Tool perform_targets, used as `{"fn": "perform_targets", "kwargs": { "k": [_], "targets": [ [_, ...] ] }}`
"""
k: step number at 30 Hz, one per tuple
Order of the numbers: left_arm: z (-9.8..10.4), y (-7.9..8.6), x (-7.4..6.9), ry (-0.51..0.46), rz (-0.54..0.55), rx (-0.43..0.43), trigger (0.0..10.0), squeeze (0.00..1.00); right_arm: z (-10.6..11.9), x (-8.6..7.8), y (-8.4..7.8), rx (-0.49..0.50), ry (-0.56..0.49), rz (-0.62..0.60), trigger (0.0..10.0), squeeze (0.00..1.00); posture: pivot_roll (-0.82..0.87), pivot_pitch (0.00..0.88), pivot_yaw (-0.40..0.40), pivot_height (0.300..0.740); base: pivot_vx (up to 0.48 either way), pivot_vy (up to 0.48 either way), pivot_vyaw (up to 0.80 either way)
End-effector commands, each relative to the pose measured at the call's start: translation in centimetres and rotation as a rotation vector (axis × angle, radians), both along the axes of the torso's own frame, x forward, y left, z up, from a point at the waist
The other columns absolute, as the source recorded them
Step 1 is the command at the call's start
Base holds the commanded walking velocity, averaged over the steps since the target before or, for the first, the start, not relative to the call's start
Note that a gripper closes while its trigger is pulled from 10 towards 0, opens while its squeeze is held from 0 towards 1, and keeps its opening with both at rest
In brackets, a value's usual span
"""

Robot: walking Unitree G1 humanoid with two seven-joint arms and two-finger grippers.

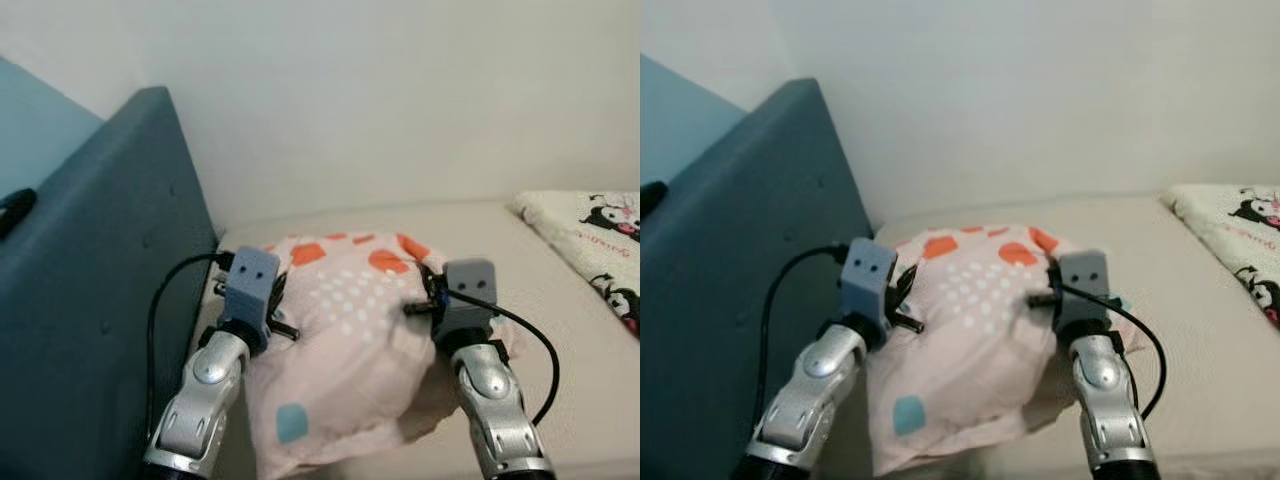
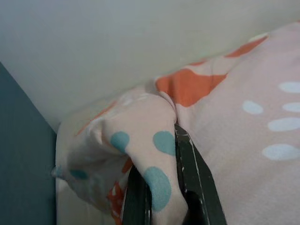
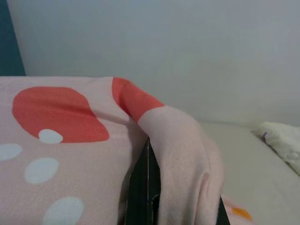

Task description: Clean up the room

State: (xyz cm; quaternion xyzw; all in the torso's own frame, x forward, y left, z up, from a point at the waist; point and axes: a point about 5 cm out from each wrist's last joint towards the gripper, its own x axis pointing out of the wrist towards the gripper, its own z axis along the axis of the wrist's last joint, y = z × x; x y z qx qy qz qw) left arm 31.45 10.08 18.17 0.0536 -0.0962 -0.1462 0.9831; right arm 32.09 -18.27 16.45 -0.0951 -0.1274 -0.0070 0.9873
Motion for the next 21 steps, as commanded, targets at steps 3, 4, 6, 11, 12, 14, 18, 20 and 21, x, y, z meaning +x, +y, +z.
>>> {"fn": "perform_targets", "kwargs": {
  "k": [3, 4, 6, 11, 12, 14, 18, 20, 21],
  "targets": [
    [0.3, 0.9, -0.1, -0.025, 0.035, 0.014, 10.0, 0.00, 0.9, 0.0, 0.1, 0.015, -0.052, -0.013, 10.0, 0.00, 0.00, 0.100, 0.034, 0.740, 0.000, 0.143, 0.00],
    [0.3, 0.9, -0.1, -0.025, 0.035, 0.014, 10.0, 0.00, 0.9, 0.0, 0.1, 0.015, -0.052, -0.013, 10.0, 0.00, 0.00, 0.100, 0.034, 0.740, 0.000, 0.000, 0.00],
    [0.3, 0.9, -0.2, -0.023, 0.045, 0.015, 10.0, 0.00, 0.9, 0.0, 0.1, 0.016, -0.053, -0.014, 10.0, 0.00, 0.00, 0.099, 0.034, 0.740, 0.000, -0.270, 0.00],
    [0.4, 0.9, -0.2, -0.019, 0.062, 0.010, 10.0, 0.00, 0.9, 0.0, 0.2, 0.017, -0.055, -0.014, 10.0, 0.00, 0.01, 0.098, 0.034, 0.740, 0.000, -0.480, 0.00],
    [0.5, 0.8, -0.2, -0.023, 0.063, 0.013, 10.0, 0.00, 0.9, 0.1, 0.2, 0.018, -0.055, -0.014, 10.0, 0.00, 0.01, 0.100, 0.033, 0.740, 0.000, -0.480, 0.00],
    [0.5, 0.8, -0.2, -0.023, 0.063, -0.003, 10.0, 0.00, 0.9, 0.1, 0.2, 0.018, -0.056, -0.014, 10.0, 0.00, 0.01, 0.099, 0.033, 0.740, 0.000, -0.240, 0.00],
    [0.5, 0.4, -0.3, -0.021, 0.056, -0.008, 10.0, 0.00, 0.9, 0.1, 0.2, 0.019, -0.056, -0.015, 10.0, 0.00, 0.01, 0.098, 0.032, 0.740, 0.000, 0.000, 0.00],
    [0.5, 0.0, -0.3, -0.020, 0.048, -0.001, 10.0, 0.00, 0.9, 0.1, 0.1, 0.020, -0.055, -0.015, 10.0, 0.00, 0.02, 0.096, 0.031, 0.740, 0.000, 0.000, 0.00],
    [0.5, -0.1, -0.4, -0.019, 0.044, -0.003, 10.0, 0.00, 0.9, 0.1, 0.1, 0.020, -0.055, -0.015, 10.0, 0.00, 0.02, 0.096, 0.031, 0.740, 0.000, 0.000, 0.00]
  ]
}}
